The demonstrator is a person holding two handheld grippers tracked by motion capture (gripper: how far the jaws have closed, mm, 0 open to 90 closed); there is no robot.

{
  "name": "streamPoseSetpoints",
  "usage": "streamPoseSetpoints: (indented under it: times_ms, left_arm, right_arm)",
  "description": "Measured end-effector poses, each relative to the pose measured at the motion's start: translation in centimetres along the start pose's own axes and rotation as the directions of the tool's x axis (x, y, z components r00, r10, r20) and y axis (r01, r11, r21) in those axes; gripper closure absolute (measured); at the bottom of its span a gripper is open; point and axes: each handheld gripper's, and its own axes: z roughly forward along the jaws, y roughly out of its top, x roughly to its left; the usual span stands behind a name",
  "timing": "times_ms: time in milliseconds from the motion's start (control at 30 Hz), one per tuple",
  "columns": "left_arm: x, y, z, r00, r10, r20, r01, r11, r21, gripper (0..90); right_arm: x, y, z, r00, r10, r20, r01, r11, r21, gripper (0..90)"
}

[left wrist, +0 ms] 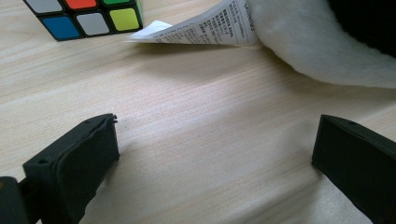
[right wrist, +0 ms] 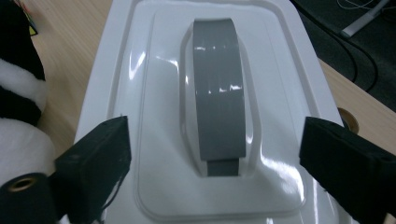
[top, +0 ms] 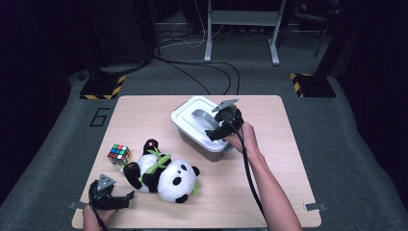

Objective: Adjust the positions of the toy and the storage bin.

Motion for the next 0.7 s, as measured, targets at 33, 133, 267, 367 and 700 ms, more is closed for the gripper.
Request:
streamPoseSetpoints:
  times_ms: [33, 133, 267, 367, 700]
  left_arm:
    - [0.0, 0.0, 0.0, 1.0, -0.002, -0.001, 0.002, 1.0, 0.0, 0.5]
    - [0.0, 0.0, 0.0, 1.0, -0.008, -0.005, 0.008, 1.0, -0.002, 0.6]
    - [0.1, 0.0, -0.1, 1.0, -0.006, -0.004, 0.006, 1.0, 0.002, 0.6]
    - [0.1, 0.0, -0.1, 1.0, -0.006, -0.004, 0.006, 1.0, 0.003, 0.6]
    - [0.0, 0.0, 0.0, 0.9999, -0.007, -0.007, 0.007, 1.0, -0.003, 0.5]
  right_arm:
    - [0.0, 0.3, 0.2, 1.0, -0.006, -0.003, 0.006, 1.0, -0.004, 12.6]
    - [0.0, 1.3, 0.8, 0.9998, -0.02, -0.001, 0.02, 1.0, -0.012, 23.5]
    - [0.2, 2.4, 1.5, 0.9993, -0.027, 0.027, 0.027, 1.0, 0.008, 37.9]
    - [0.3, 3.2, 1.8, 0.9991, -0.014, 0.041, 0.014, 1.0, 0.019, 43.1]
    - [0.3, 4.2, 3.2, 0.9994, -0.019, 0.03, 0.017, 0.999, 0.046, 55.5]
